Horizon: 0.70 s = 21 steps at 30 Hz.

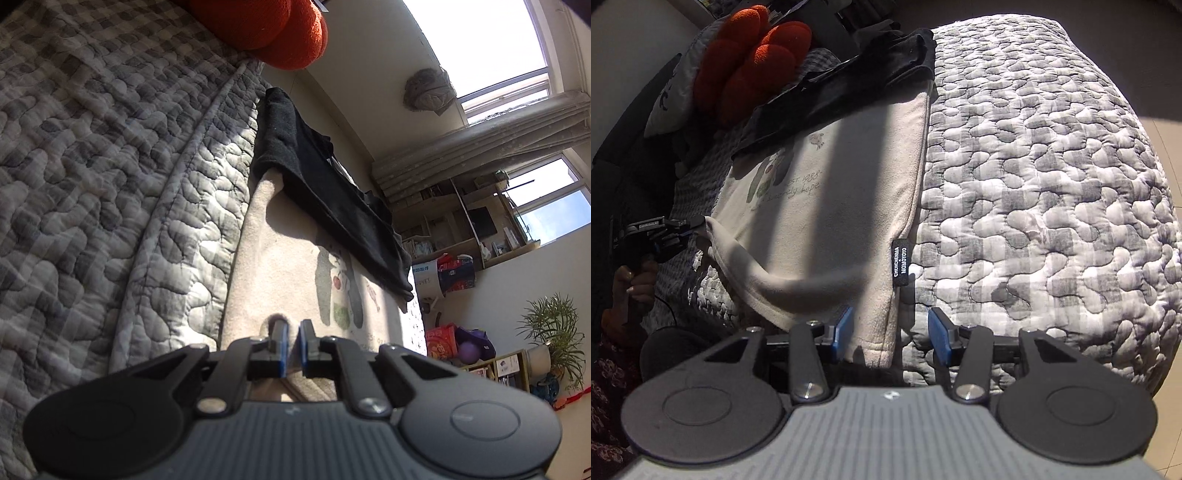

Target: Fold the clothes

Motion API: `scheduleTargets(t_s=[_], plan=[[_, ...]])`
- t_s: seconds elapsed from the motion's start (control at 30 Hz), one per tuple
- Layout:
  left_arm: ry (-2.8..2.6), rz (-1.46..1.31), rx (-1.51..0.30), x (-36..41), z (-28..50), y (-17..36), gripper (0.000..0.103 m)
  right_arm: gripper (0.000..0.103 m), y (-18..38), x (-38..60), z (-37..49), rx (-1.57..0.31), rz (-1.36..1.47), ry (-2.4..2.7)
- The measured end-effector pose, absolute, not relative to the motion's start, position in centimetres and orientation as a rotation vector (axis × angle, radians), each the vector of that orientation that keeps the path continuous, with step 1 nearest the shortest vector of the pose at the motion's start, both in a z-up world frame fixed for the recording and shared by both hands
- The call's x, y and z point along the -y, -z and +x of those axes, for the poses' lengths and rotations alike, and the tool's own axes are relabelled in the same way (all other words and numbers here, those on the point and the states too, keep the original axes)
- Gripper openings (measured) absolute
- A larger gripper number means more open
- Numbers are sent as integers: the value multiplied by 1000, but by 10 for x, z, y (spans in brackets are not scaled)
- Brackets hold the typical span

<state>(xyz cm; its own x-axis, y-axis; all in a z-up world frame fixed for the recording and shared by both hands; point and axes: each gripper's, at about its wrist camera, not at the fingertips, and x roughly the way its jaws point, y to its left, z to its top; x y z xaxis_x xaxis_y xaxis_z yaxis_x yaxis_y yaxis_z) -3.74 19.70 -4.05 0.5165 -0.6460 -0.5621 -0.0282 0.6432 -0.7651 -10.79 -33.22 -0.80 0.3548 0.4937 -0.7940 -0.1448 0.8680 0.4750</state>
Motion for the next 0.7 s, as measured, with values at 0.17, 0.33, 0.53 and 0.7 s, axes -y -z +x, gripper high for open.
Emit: scheduleTargets(t_s=[0.17,0.33,0.53,0.7], plan=[[421,-815,-976,-199,-38,45,7,38,14,323,-114,-1188,347,-466],[414,-820,-974,-202,-41,45,7,19,17,317,-112,-1189,379,-514],[392,-864,-946,-207,-41,45,7,17,1,335,-95,-1033,628,-562],[329,-937,-911,-211,-34,48,7,17,0,349,-61,-926,791,-464]])
